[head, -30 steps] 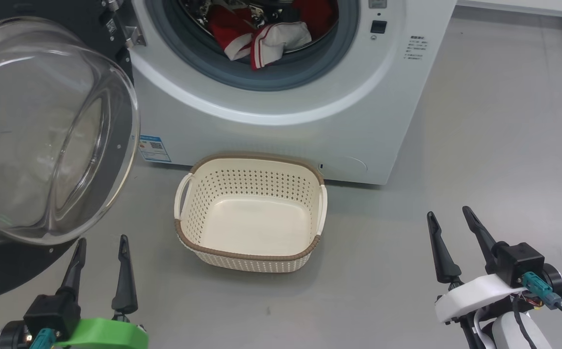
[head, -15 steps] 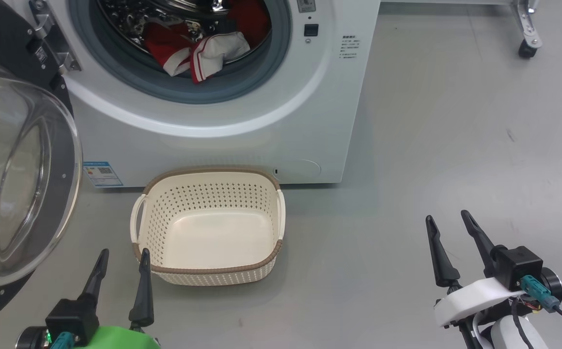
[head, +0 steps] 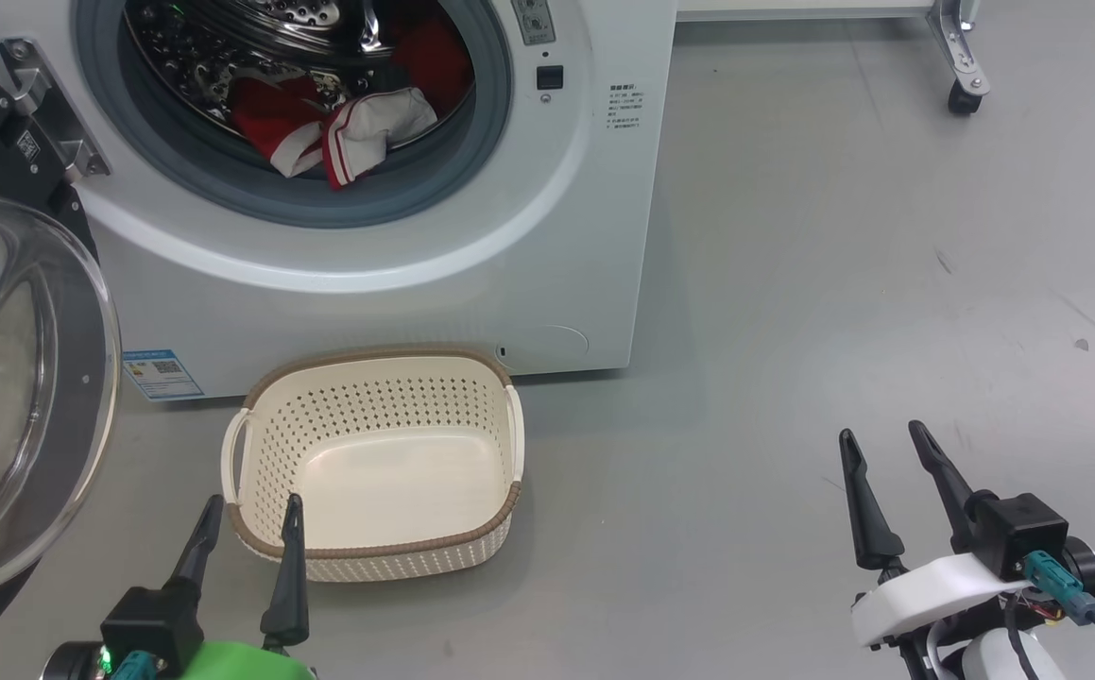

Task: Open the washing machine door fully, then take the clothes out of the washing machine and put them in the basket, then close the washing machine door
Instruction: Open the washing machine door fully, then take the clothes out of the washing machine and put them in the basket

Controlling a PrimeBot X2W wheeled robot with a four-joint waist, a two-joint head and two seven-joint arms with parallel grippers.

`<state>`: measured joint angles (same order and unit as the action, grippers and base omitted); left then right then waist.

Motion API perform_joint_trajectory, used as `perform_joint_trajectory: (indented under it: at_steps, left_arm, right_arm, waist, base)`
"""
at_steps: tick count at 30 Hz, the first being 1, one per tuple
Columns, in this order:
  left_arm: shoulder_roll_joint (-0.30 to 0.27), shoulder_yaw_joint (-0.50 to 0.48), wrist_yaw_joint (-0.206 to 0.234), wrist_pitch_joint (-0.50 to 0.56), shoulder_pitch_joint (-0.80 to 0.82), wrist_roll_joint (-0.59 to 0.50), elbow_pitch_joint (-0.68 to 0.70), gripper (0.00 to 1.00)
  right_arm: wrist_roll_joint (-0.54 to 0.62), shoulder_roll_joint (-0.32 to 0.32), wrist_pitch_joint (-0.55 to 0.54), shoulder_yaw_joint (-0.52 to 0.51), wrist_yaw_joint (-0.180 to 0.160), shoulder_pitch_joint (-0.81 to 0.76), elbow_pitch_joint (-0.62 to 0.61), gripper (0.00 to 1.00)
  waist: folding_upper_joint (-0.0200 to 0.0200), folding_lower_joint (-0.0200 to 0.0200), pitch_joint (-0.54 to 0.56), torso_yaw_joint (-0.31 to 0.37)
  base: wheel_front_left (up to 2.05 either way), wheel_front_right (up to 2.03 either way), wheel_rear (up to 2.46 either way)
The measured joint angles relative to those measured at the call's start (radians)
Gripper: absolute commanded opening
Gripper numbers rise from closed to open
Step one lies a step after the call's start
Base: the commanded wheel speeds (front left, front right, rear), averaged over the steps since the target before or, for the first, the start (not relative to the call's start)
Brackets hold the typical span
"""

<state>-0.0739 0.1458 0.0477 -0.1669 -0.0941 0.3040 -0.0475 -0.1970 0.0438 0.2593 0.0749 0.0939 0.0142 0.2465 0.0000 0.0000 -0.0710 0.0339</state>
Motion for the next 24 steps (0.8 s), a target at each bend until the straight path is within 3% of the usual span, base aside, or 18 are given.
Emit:
perform_joint_trajectory:
  at_steps: [24]
  left_arm:
    - [0.002, 0.009, 0.017, 0.009, 0.000, -0.014, 0.024, 1.00]
  right_arm:
    - [-0.033, 0.000, 0.000, 0.015, -0.010, -0.020, -0.014, 1.00]
  waist:
    - [0.0000, 0.0000, 0.002, 0.001]
  base:
    - [0.00, 0.00, 0.00]
